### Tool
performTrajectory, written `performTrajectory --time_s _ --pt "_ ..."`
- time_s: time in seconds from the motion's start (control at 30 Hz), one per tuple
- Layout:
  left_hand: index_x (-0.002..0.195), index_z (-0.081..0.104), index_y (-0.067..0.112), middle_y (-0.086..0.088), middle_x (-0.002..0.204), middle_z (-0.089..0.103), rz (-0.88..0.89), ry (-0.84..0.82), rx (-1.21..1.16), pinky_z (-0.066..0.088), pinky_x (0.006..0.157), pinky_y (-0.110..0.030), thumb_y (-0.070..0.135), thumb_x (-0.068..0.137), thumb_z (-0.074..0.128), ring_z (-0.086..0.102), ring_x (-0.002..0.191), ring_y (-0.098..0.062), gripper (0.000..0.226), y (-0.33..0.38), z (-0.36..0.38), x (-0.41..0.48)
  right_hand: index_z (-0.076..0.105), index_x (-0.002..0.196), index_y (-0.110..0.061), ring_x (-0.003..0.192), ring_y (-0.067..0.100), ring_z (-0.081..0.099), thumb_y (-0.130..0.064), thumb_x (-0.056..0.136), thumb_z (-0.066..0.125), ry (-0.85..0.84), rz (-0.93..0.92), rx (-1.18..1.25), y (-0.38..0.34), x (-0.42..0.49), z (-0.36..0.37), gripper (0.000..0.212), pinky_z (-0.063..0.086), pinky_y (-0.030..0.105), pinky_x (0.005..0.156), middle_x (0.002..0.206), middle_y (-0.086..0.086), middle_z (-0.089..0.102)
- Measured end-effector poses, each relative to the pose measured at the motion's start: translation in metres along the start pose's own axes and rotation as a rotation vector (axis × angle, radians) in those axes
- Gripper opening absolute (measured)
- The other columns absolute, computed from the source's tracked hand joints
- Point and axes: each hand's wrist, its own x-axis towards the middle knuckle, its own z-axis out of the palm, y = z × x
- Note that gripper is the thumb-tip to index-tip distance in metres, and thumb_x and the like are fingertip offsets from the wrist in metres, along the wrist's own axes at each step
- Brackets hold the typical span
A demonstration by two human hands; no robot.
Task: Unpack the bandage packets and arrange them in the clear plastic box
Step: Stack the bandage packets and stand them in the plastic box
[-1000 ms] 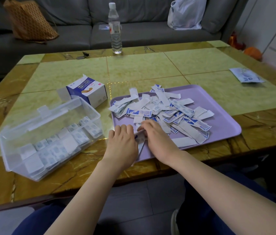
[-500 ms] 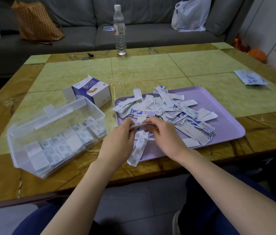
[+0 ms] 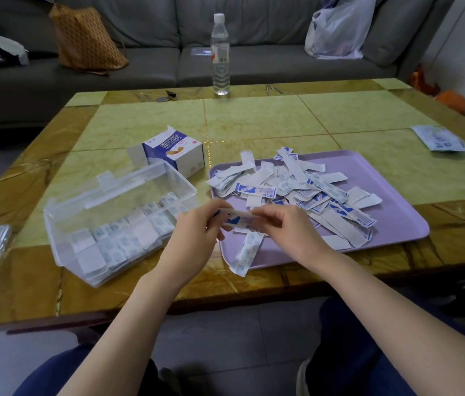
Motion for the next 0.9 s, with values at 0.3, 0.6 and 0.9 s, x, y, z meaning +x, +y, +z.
performTrajectory --time_s 0.3,0.6,0.9 --pt "0.096 0.055 0.023 0.013 0.078 0.053 0.183 0.103 0.247 0.048 0.064 -0.041 0.004 0.095 0.043 0.052 0.070 -0.015 0.023 -0.002 -0.017 -0.019 0.068 0.112 -0.019 0.087 0.004 0.064 -0.011 0.089 0.061 0.036 -0.248 -0.103 -0.013 -0.010 0.025 0.026 0.051 0.017 0.075 0.095 -0.003 0.072" --pt "0.096 0.052 0.025 0.003 0.087 0.062 0.286 0.297 0.365 0.046 0.058 -0.038 0.014 0.090 0.041 0.057 0.072 -0.027 0.016 -0.004 -0.048 -0.032 0.073 0.093 -0.016 0.070 0.007 0.061 -0.039 0.085 0.060 0.107 -0.447 -0.188 -0.055 0.006 0.044 0.028 0.050 0.020 0.065 0.078 -0.006 0.070" --pt "0.100 0.056 0.022 0.009 0.095 0.064 0.247 0.460 0.324 0.043 0.077 -0.034 0.011 0.093 0.045 0.054 0.083 -0.014 0.017 -0.018 -0.096 -0.048 0.073 0.102 -0.011 0.077 0.013 0.067 -0.015 0.083 0.067 -0.074 -0.515 -0.210 -0.103 0.027 0.078 0.021 0.054 0.034 0.072 0.091 0.002 0.074"
